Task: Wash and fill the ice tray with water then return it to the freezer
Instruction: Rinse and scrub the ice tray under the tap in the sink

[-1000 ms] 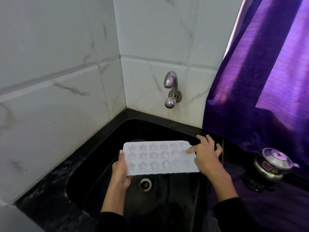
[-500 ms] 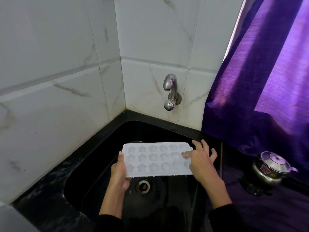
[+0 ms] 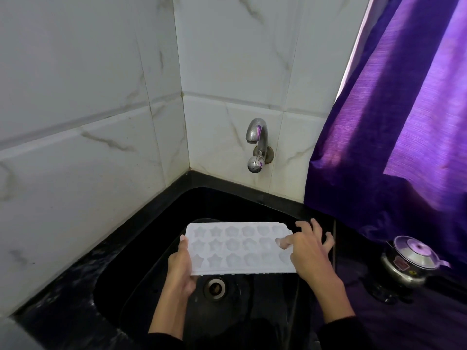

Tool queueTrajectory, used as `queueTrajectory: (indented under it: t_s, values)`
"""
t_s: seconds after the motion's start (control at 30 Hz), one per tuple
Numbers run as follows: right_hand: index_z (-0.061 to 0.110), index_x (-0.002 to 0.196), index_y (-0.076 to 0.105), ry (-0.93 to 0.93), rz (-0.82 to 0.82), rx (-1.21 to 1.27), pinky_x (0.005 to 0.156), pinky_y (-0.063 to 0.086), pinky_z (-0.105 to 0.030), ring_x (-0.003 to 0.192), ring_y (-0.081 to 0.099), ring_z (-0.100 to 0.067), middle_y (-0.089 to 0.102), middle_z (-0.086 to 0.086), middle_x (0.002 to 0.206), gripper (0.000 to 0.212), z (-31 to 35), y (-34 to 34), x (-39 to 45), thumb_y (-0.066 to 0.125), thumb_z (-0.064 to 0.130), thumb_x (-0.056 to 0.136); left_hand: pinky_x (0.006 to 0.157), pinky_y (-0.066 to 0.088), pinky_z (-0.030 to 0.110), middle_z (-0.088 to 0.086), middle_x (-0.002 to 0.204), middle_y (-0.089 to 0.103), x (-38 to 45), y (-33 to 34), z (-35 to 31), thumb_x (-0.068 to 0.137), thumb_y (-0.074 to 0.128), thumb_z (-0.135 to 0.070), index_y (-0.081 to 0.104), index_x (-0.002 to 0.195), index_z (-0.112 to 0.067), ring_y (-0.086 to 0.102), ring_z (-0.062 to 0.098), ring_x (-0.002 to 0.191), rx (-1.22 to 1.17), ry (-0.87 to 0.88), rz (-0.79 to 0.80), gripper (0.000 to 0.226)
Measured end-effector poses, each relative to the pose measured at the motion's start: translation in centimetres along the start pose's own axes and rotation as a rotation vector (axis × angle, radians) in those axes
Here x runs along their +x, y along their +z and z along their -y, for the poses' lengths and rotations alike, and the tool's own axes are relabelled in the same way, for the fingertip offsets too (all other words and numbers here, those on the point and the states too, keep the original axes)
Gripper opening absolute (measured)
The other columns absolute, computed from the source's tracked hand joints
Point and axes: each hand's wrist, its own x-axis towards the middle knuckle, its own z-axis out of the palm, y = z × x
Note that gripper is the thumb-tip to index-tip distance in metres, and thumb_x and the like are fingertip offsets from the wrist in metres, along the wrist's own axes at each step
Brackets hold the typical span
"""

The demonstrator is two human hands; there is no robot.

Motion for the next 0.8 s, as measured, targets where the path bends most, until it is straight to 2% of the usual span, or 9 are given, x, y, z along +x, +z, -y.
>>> queueTrajectory:
  t_s: [0.07, 0.17, 0.3, 0.43, 0.5, 0.6, 0.7, 0.8]
  values:
    - [0.032, 0.119, 0.064, -0.008, 0.008, -0.004, 0.117, -0.004, -0.053, 0.148, -0.012, -0.029, 0.009, -0.008, 0.159, 0.036, 0.0, -0.1, 0.0, 0.048, 0.010, 0.096, 0.066, 0.053, 0.042, 0.015, 0.094, 0.067, 0.1, -0.1, 0.0, 0.099, 0.039, -0.042, 0.057, 0.103, -0.008, 0.066, 0.033, 0.085, 0.000, -0.008, -0.002, 0.039]
    - [0.033, 0.126, 0.060, -0.029, 0.015, -0.007, 0.117, -0.005, -0.052, 0.147, -0.013, -0.029, 0.007, -0.009, 0.160, 0.048, 0.3, -0.3, -0.1, 0.051, 0.001, 0.091, 0.068, 0.053, 0.043, 0.015, 0.094, 0.067, 0.3, -0.1, -0.1, 0.099, 0.039, -0.043, 0.056, 0.107, -0.007, 0.066, 0.033, 0.086, -0.011, -0.012, -0.001, 0.041]
    - [0.027, 0.118, 0.065, -0.014, 0.016, 0.027, 0.117, -0.005, -0.051, 0.148, -0.011, -0.027, 0.012, -0.007, 0.159, 0.035, 0.1, -0.5, -0.3, 0.046, 0.008, 0.095, 0.069, 0.053, 0.042, 0.015, 0.094, 0.067, 0.1, -0.1, 0.0, 0.099, 0.039, -0.043, 0.056, 0.106, -0.007, 0.066, 0.033, 0.085, -0.004, -0.011, -0.001, 0.041]
    - [0.026, 0.115, 0.057, -0.064, -0.143, 0.048, 0.118, -0.002, -0.050, 0.148, -0.006, -0.023, 0.018, -0.003, 0.154, 0.050, -0.1, 0.5, -0.2, 0.053, -0.009, 0.079, 0.068, 0.053, 0.041, 0.014, 0.091, 0.067, 0.0, 0.1, 0.0, 0.099, 0.039, -0.042, 0.056, 0.106, -0.007, 0.065, 0.031, 0.083, -0.003, -0.007, 0.006, 0.040]
    - [0.026, 0.112, 0.052, -0.111, -0.181, 0.058, 0.117, -0.002, -0.049, 0.147, -0.004, -0.021, 0.021, -0.001, 0.150, 0.051, 0.2, 1.0, -0.3, 0.053, -0.012, 0.077, 0.067, 0.053, 0.042, 0.014, 0.091, 0.067, 0.0, 0.2, 0.0, 0.099, 0.039, -0.042, 0.056, 0.106, -0.007, 0.066, 0.032, 0.083, 0.000, -0.010, 0.013, 0.040]
    - [0.029, 0.115, 0.057, -0.121, -0.135, 0.047, 0.117, -0.006, -0.050, 0.147, -0.010, -0.024, 0.016, -0.003, 0.154, 0.060, 0.9, 1.4, -0.1, 0.048, -0.017, 0.077, 0.067, 0.053, 0.043, 0.014, 0.091, 0.067, -0.1, 0.3, 0.1, 0.099, 0.039, -0.043, 0.056, 0.106, -0.008, 0.066, 0.032, 0.083, -0.001, -0.021, 0.015, 0.040]
    - [0.031, 0.124, 0.058, -0.105, -0.030, 0.064, 0.117, -0.006, -0.050, 0.146, -0.017, -0.032, 0.001, -0.006, 0.159, 0.060, 1.5, 1.5, -0.2, 0.051, -0.013, 0.083, 0.064, 0.053, 0.042, 0.014, 0.092, 0.067, -0.1, 0.3, 0.2, 0.099, 0.039, -0.043, 0.056, 0.110, -0.008, 0.066, 0.031, 0.083, -0.005, -0.022, 0.013, 0.041]
    - [0.030, 0.125, 0.058, -0.101, -0.011, 0.041, 0.118, -0.002, -0.052, 0.144, -0.019, -0.034, 0.001, -0.007, 0.159, 0.061, 1.5, 1.6, -0.6, 0.052, -0.014, 0.083, 0.063, 0.053, 0.042, 0.014, 0.092, 0.067, -0.1, 0.4, 0.1, 0.099, 0.039, -0.044, 0.055, 0.110, -0.007, 0.066, 0.032, 0.083, -0.001, -0.021, 0.004, 0.041]
